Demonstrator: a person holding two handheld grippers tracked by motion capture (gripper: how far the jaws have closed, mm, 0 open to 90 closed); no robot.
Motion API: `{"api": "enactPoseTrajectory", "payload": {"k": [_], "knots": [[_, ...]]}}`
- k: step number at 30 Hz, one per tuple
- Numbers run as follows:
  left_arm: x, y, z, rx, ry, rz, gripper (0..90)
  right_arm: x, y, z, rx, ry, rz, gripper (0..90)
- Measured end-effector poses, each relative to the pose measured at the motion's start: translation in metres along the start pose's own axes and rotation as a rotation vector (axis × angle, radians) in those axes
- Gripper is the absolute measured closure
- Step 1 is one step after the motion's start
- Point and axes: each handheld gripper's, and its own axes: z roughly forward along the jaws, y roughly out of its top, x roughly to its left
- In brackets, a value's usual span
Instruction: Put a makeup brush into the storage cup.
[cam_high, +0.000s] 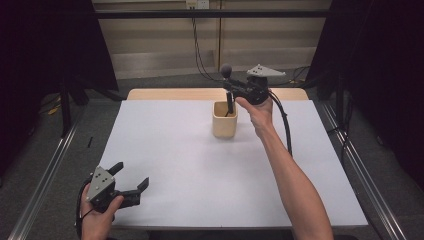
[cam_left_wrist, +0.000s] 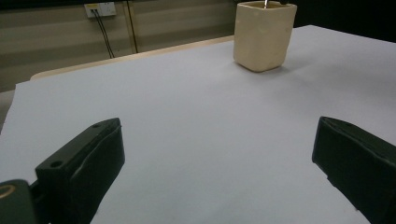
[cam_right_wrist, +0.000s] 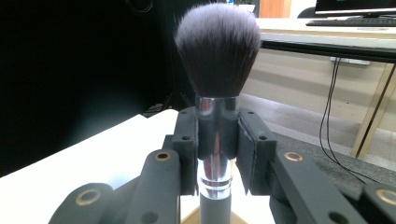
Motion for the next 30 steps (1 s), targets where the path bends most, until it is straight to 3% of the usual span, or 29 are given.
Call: {"api": "enactPoseTrajectory", "payload": {"k": [30], "knots": [[0.001,0.000,0.000,0.002,-0.001,0.004,2.5,-0.008,-0.032,0.000,0.033,-0.015,0.051,71.3]]}}
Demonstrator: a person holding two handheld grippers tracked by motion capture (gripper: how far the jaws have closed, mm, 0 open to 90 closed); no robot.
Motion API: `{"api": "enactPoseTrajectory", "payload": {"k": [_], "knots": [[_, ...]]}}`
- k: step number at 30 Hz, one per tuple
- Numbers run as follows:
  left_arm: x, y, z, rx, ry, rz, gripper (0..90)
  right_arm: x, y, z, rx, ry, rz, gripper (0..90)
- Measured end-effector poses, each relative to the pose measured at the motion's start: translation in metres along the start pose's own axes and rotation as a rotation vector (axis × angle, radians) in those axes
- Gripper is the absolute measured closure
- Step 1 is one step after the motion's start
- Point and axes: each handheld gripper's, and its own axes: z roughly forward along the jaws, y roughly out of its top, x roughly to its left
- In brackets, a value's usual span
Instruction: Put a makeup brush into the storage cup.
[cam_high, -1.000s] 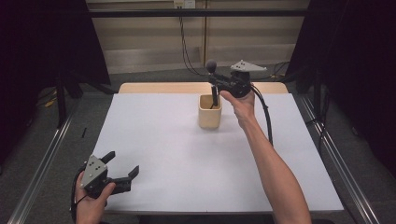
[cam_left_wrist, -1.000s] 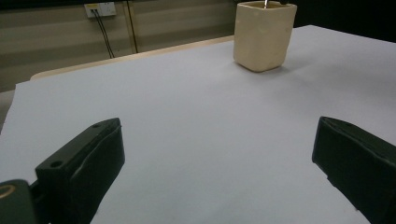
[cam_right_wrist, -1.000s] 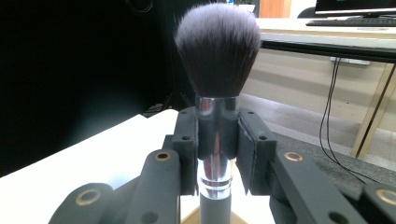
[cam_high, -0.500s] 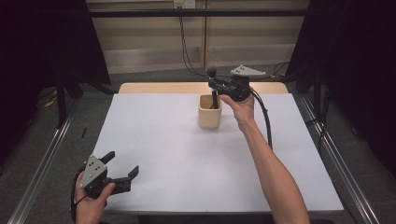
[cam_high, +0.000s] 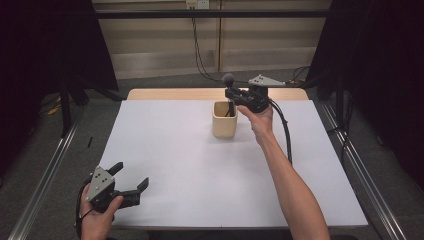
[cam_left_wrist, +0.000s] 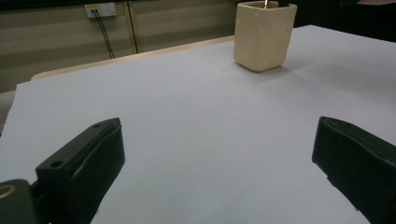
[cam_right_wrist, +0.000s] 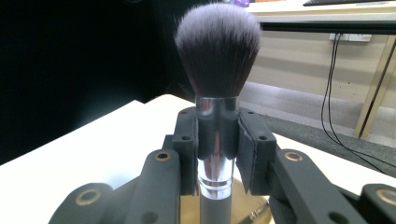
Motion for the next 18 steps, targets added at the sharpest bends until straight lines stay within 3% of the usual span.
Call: {"api": "enactPoseTrajectory", "payload": {"k": [9,18], "knots": [[-0.001,0.000,0.001,0.003,-0.006,-0.002,2.4,-0.005,-0.013,-0.002,0.001,0.001,0.033,71.3],[0.000,0.000,0.000,0.003,-0.004,0.001,2.4,-0.005,-0.023,-0.001,0.023,-0.003,0.026,71.3]]}}
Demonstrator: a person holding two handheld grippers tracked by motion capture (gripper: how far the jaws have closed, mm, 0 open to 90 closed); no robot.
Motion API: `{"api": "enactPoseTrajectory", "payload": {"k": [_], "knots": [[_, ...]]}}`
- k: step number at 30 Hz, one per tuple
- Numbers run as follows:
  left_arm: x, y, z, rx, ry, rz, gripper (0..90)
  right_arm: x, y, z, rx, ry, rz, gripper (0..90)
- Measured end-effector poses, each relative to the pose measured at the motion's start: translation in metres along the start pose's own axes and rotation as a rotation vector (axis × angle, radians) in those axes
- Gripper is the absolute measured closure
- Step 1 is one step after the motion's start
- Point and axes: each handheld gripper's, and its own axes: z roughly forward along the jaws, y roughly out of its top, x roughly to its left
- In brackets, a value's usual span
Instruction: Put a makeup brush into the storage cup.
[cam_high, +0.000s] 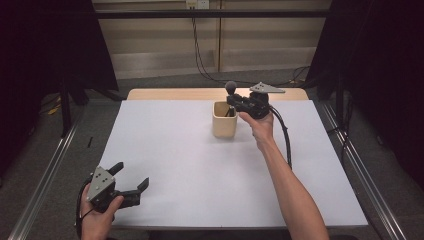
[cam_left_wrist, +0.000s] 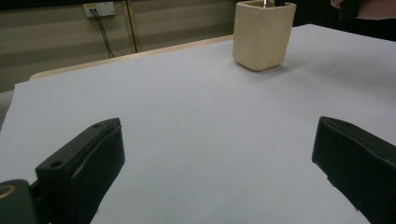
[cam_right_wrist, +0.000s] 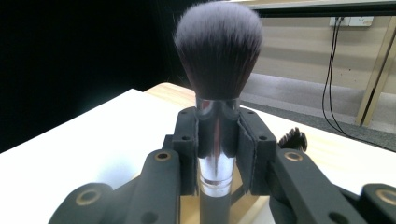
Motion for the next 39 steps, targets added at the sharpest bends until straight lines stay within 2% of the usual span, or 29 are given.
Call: {"api": "enactPoseTrajectory", "payload": {"k": [11,23,28,30,32,36,39], "knots": [[0.001,0.000,-0.002,-0.006,0.001,-0.002,2.4,0.000,-0.012,-0.001,0.017,-0.002,0.004,71.2],[0.001,0.001,-0.001,-0.009,0.001,-0.001,2.4,0.002,-0.021,-0.005,0.042,-0.005,-0.019,71.1],[0.000,0.001,-0.001,-0.009,0.002,0.000,2.5,-0.001,-0.025,-0.008,0.051,-0.008,-0.003,70.3],[0.000,0.001,-0.001,-0.009,0.003,-0.001,2.5,-0.001,-0.024,-0.009,0.052,-0.006,0.004,62.8],[0.000,0.001,-0.001,-0.009,0.003,-0.001,2.5,-0.001,-0.023,-0.010,0.055,-0.008,0.007,46.8],[0.000,0.001,-0.001,-0.015,0.001,-0.001,2.5,-0.001,-0.023,-0.012,0.068,-0.009,0.003,33.2],[0.000,0.002,-0.003,-0.018,0.004,0.002,2.5,0.000,-0.024,-0.014,0.073,-0.013,-0.014,29.0]]}}
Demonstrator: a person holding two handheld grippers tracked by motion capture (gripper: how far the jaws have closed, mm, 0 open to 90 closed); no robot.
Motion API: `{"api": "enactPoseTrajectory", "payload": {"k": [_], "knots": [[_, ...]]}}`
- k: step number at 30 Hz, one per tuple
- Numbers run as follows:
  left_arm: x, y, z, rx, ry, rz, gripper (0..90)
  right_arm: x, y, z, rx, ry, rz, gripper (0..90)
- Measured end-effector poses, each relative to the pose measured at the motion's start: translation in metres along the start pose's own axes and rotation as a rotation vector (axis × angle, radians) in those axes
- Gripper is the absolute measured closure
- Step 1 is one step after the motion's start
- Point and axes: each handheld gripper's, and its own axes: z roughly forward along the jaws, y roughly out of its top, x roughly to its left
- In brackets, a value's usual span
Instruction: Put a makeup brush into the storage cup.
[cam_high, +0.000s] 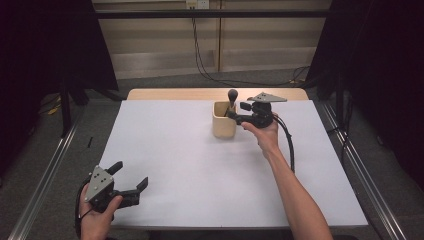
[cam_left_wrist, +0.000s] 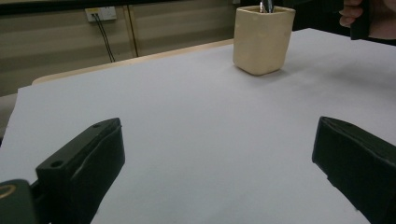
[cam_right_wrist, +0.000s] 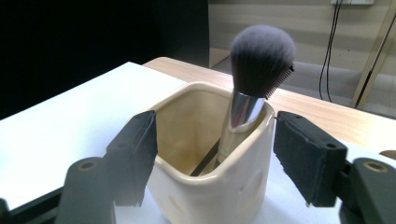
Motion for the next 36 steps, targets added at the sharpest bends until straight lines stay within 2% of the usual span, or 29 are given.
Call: {"api": "enactPoseTrajectory", "payload": {"k": [2,3,5,8,9,13,23,25,28,31,36], "knots": [[0.000,0.001,0.000,-0.003,0.001,0.010,2.5,0.001,-0.001,-0.001,-0.006,0.000,0.006,22.9],[0.000,0.001,0.000,-0.004,0.001,0.004,2.4,0.001,-0.001,-0.001,-0.006,0.003,0.004,22.1],[0.000,0.000,0.000,0.001,0.002,0.004,2.4,0.001,-0.002,-0.002,-0.005,-0.009,0.003,15.0],[0.000,-0.001,0.001,0.001,-0.008,-0.024,2.4,0.002,-0.002,-0.003,-0.004,-0.022,0.003,9.4],[0.000,-0.001,0.001,0.004,-0.006,-0.022,2.4,0.001,-0.003,-0.003,-0.007,-0.022,0.007,7.0],[-0.001,0.000,0.003,0.002,-0.001,-0.020,2.4,0.001,-0.002,-0.006,-0.010,-0.012,0.008,3.3],[-0.002,-0.002,0.007,-0.002,0.017,-0.064,3.0,0.006,0.000,-0.016,-0.018,-0.008,0.000,1.2],[-0.003,-0.002,0.008,0.000,0.024,-0.047,2.9,0.006,0.002,-0.020,-0.025,-0.014,0.000,1.4],[-0.004,-0.002,0.008,-0.004,0.017,-0.055,2.7,0.005,0.004,-0.026,-0.028,-0.033,-0.013,1.8],[-0.004,-0.002,0.006,-0.006,0.005,-0.052,2.3,0.004,0.002,-0.032,-0.043,-0.021,-0.016,1.7],[-0.004,-0.002,0.005,-0.011,-0.007,-0.047,2.2,0.004,-0.002,-0.041,-0.055,-0.036,-0.026,1.5]]}}
